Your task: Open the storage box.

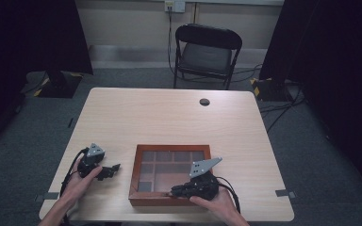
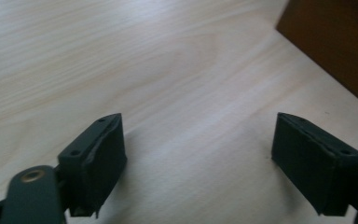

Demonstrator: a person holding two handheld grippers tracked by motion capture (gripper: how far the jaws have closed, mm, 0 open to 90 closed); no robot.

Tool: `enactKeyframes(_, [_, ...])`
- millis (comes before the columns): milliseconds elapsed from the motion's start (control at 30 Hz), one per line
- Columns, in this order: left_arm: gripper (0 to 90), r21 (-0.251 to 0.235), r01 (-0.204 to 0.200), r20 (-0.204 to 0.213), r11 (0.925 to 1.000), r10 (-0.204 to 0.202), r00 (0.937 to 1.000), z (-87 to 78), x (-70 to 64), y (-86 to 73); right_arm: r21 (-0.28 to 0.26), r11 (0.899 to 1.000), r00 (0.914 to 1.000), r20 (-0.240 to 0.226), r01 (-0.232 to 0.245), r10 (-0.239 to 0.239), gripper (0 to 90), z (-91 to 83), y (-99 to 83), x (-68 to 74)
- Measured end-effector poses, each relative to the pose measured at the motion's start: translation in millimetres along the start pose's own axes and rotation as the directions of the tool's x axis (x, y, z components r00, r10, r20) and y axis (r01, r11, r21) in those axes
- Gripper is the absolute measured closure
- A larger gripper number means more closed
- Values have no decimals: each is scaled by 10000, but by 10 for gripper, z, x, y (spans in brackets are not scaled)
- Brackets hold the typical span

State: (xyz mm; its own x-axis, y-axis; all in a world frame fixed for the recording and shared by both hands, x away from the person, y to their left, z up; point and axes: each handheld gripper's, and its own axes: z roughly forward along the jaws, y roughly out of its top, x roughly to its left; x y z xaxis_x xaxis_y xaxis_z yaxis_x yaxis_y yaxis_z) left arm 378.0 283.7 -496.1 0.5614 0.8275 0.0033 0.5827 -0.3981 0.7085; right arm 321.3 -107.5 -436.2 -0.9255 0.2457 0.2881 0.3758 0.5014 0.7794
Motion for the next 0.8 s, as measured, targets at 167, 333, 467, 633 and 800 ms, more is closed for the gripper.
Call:
enactKeyframes(167, [163, -752, -38, 393, 9972, 68, 9992, -70, -63, 47, -128, 9999, 9999, -110, -84, 82, 843, -66, 83, 1])
enactKeyframes(333, [163, -1160, -246, 724, 9929, 332, 9968, -114, -126, 83, -80, 9999, 9999, -98, -64, 63, 843, -96, 143, 9])
enactKeyframes(467, [161, -1502, -444, 1148, 9877, 621, 9914, -133, -224, 120, -45, 10000, 10000, -33, -69, 69, 843, -113, 185, 24])
enactKeyframes(633, [161, -1788, -816, 1519, 9805, 1095, 9823, -149, -322, 163, 12, 10000, 10000, -31, -55, 55, 842, -138, 254, 30])
enactKeyframes(800, [159, -2122, -787, 1886, 9741, 1198, 9747, -172, -365, 175, 26, 10000, 10000, 8, 56, -56, 843, -149, 305, 43])
